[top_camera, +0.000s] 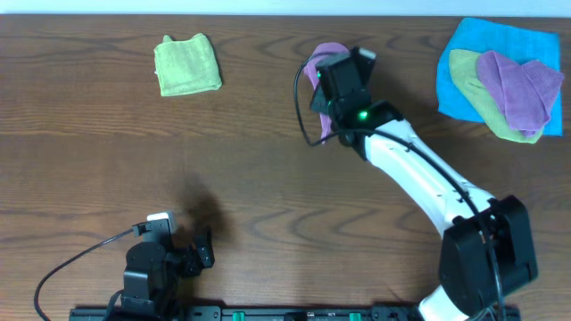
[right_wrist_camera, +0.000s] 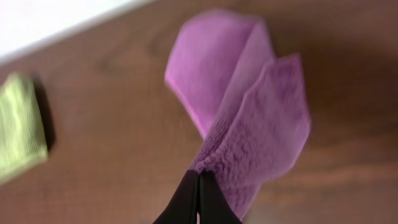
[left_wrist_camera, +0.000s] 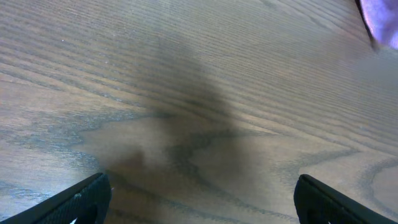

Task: Fold the cloth
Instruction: 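Drag the purple cloth with the right gripper to the table center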

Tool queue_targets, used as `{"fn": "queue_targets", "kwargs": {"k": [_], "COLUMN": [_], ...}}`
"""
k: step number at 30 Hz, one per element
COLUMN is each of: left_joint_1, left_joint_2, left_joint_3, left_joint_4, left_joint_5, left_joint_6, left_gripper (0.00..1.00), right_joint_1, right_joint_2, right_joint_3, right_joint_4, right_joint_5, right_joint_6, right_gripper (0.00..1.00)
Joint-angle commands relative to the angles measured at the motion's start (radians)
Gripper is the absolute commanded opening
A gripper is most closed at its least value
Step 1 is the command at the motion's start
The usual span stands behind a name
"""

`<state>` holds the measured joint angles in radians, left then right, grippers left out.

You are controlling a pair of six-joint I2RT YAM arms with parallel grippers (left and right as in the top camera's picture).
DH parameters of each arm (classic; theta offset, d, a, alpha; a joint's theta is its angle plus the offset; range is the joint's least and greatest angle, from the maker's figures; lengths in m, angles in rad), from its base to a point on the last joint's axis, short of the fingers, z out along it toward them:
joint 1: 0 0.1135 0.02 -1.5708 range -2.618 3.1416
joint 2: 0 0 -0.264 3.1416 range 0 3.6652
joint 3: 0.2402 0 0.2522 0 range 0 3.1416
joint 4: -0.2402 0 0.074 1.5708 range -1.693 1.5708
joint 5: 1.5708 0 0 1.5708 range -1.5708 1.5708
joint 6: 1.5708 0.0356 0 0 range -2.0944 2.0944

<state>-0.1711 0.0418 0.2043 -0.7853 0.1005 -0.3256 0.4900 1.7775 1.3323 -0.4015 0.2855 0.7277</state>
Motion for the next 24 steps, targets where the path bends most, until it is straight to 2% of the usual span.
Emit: {"fn": "queue_targets", "kwargs": {"k": [1,5,10,15,20,21,22,24], "left_joint_1": [0.005,0.005,0.005,0.005,0.005,0.005,0.005,0.005], "left_joint_2": [-0.007,-0.007,-0.007,-0.007,-0.007,-0.007,-0.007,-0.007], "left_joint_3": [-0.022,-0.022,-0.022,-0.022,-0.022,-0.022,-0.022,-0.022], "left_joint_4": [-0.029,-0.029,-0.029,-0.029,-0.029,-0.029,-0.029,-0.029], "left_joint_5": [-0.006,-0.006,-0.006,-0.006,-0.006,-0.006,-0.006,-0.006], "left_joint_6": [0.0,0.0,0.0,0.0,0.0,0.0,0.0,0.0], "left_gripper": [0.95,0.95,0.95,0.95,0.95,0.95,0.95,0.95], "right_joint_1": [0.043,0.096,0.114,0.106,0.106,0.106,0.106,0.106], "right_joint_2": [0.007,0.007,0.007,0.006,0.006,0.007,0.006,0.004], "right_joint_3": [-0.021,-0.048,-0.151,-0.271,-0.32,-0.321,-0.321,-0.321], "right_joint_4": [-0.057,-0.206,-0.324,-0.343,-0.343,-0.343,-0.343,-0.341], "right_joint_5": [-0.143,-0.152,-0.103,-0.102,-0.108,-0.111,-0.11,-0.102], "right_joint_6": [-0.019,0.06,0.272,0.439,0.476,0.476,0.476,0.47], "right_gripper": [0.02,0.02,0.02,0.02,0.02,0.06,0.23,0.7]}}
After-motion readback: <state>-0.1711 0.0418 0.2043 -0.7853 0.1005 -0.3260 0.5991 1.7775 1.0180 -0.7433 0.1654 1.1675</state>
